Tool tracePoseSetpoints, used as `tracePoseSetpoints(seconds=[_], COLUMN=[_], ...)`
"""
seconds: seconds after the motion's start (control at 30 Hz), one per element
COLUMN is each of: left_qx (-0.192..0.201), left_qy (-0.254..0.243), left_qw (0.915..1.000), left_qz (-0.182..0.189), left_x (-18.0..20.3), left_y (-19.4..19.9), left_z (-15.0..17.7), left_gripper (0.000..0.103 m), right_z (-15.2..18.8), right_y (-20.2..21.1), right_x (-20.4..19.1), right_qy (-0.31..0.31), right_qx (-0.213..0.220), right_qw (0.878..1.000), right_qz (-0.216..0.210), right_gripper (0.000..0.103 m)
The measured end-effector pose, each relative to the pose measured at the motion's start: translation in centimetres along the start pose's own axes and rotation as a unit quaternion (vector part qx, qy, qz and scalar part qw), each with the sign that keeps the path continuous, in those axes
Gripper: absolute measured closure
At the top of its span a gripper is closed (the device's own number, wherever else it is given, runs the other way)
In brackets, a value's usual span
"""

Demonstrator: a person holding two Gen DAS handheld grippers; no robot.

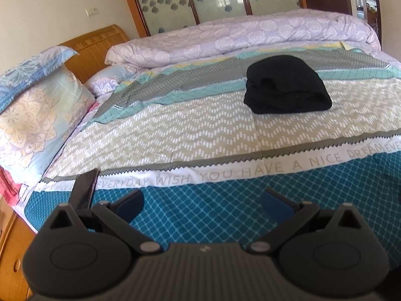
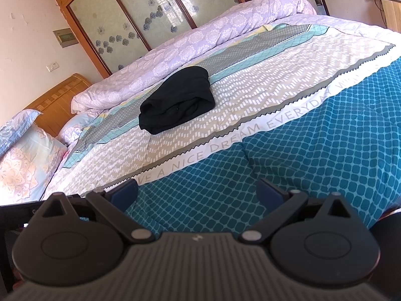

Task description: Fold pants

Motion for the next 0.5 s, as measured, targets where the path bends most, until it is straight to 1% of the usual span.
tracePoseSetpoints(seconds=[0.2, 0.5], left_qx=[-0.023, -0.039], left_qy=[0.002, 0.004], left_qw=[0.9996, 0.9992], left_qz=[0.014, 0.013], left_x=[0.3, 0.3], left_y=[-0.6, -1.2], left_z=[0.6, 1.1], left_gripper=[0.000, 0.000], right_z=[0.2, 0.5], right_y=[0.0, -0.2], right_x=[-0.1, 0.0], right_qy=[-0.001, -0.002], right_qx=[0.000, -0.003], right_qw=[1.000, 1.000], right_qz=[0.002, 0.004], right_gripper=[0.001, 0.001])
Point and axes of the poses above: each gripper's, at about its wrist camera, not at the fingertips, and y roughly against the way its jaws point, x to its right, z to its underside, the point moved 4 cm from there along -y, roughly the way its jaws point, and after that the axes turned 4 degrees about -y, right-handed, at the moved point
